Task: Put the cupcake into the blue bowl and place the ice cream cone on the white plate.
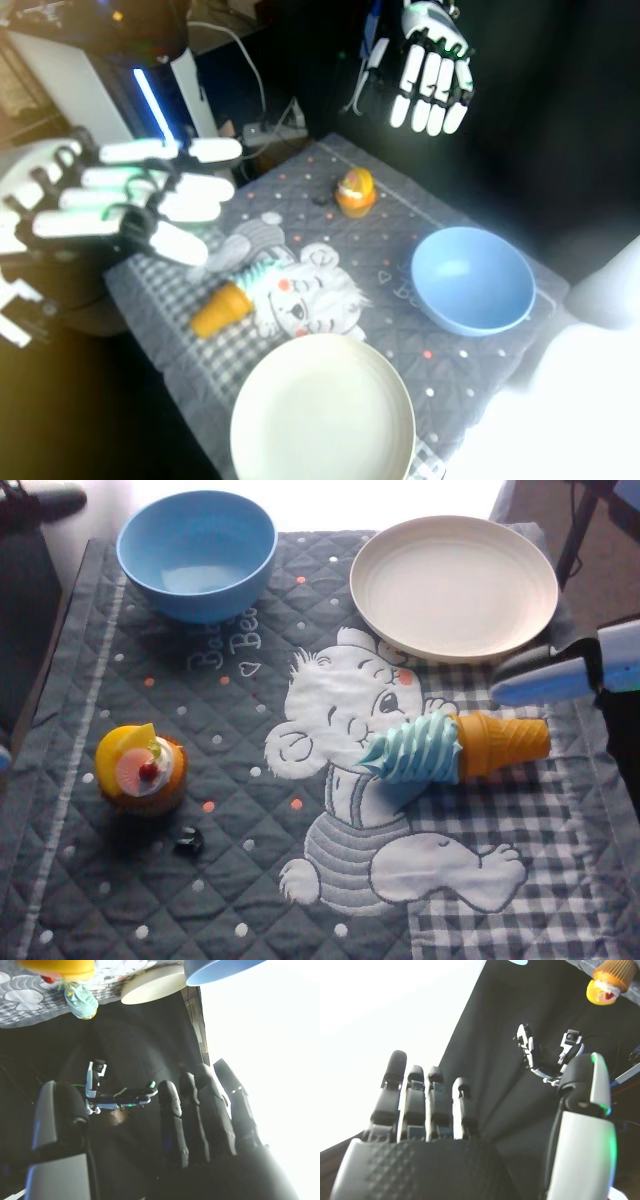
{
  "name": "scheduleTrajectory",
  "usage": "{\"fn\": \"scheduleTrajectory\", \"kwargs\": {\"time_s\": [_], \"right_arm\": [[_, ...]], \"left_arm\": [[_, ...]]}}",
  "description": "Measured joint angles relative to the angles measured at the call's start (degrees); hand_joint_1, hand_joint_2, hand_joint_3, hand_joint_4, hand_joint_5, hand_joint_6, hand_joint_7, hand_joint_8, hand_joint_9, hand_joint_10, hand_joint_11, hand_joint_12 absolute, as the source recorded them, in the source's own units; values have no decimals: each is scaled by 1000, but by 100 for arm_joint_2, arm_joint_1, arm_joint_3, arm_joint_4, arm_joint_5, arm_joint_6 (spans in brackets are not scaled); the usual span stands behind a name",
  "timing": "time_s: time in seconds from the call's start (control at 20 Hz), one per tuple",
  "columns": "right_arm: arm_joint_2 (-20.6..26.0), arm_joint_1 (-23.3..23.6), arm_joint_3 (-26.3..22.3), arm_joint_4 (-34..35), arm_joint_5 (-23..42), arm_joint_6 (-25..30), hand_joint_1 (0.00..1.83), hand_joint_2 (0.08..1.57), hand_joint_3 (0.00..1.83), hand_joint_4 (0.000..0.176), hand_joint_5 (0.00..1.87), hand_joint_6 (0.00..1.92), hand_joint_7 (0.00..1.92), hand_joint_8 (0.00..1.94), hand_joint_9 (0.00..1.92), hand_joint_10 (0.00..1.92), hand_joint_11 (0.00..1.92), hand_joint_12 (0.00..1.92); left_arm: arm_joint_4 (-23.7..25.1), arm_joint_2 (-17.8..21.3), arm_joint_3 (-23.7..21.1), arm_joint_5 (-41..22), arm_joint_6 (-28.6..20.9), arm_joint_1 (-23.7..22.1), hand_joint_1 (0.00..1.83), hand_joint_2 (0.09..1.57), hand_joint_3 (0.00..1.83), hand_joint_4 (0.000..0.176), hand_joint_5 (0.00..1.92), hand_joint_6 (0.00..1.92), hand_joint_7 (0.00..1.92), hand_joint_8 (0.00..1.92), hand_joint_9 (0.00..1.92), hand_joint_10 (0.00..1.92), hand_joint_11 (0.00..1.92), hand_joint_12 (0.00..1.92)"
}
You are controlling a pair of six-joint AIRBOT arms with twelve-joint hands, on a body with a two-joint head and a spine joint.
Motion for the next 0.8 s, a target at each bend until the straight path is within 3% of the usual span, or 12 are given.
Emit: {"fn": "scheduleTrajectory", "kwargs": {"time_s": [0.1,0.3,0.35,0.4,0.45,0.5,0.7,0.75,0.8], "right_arm": [[-28,15,0,-114,-153,2,648,696,0,58,18,1,202,0,185,0,0,585],[-153,293,114,-575,-728,350,652,709,0,51,109,2,275,1,250,4,0,584],[-232,352,203,-796,-951,603,653,713,1,9,127,3,283,1,244,2,0,560],[-260,376,229,-881,-1080,697,674,709,0,0,140,3,286,1,243,1,0,529],[-315,387,264,-1049,-1384,772,726,706,0,0,173,12,307,7,266,9,18,536],[-334,387,264,-1102,-1528,811,753,704,0,0,185,14,319,10,280,14,21,540],[-487,494,396,-1670,-2041,1235,694,699,0,0,250,6,366,10,380,11,129,499],[-538,498,435,-1779,-2087,1379,720,703,0,0,264,9,362,6,352,2,88,485],[-645,498,509,-2022,-2269,1668,742,705,0,0,301,4,404,4,363,2,84,506]], "left_arm": [[103,2,2,76,-79,-63,710,770,2,140,14,1,58,6,66,3,0,381],[525,-2,2,437,-273,-219,644,791,3,38,55,10,89,7,94,8,0,418],[619,-11,9,570,-328,-297,642,793,1,39,81,7,112,5,129,10,0,493],[662,-26,9,643,-343,-334,642,795,0,23,111,2,161,1,181,8,0,608],[758,-72,26,798,-393,-372,719,782,0,20,102,0,145,1,171,2,0,543],[850,-98,46,905,-428,-400,735,772,0,3,123,9,166,10,185,7,4,533],[1397,-258,177,1423,-844,-605,754,755,3,0,199,11,260,18,284,24,108,539],[1499,-302,212,1467,-911,-643,766,756,1,13,197,4,267,7,302,7,105,626],[1768,-407,273,1655,-1121,-728,776,753,1,41,192,1,278,1,318,1,98,707]]}}
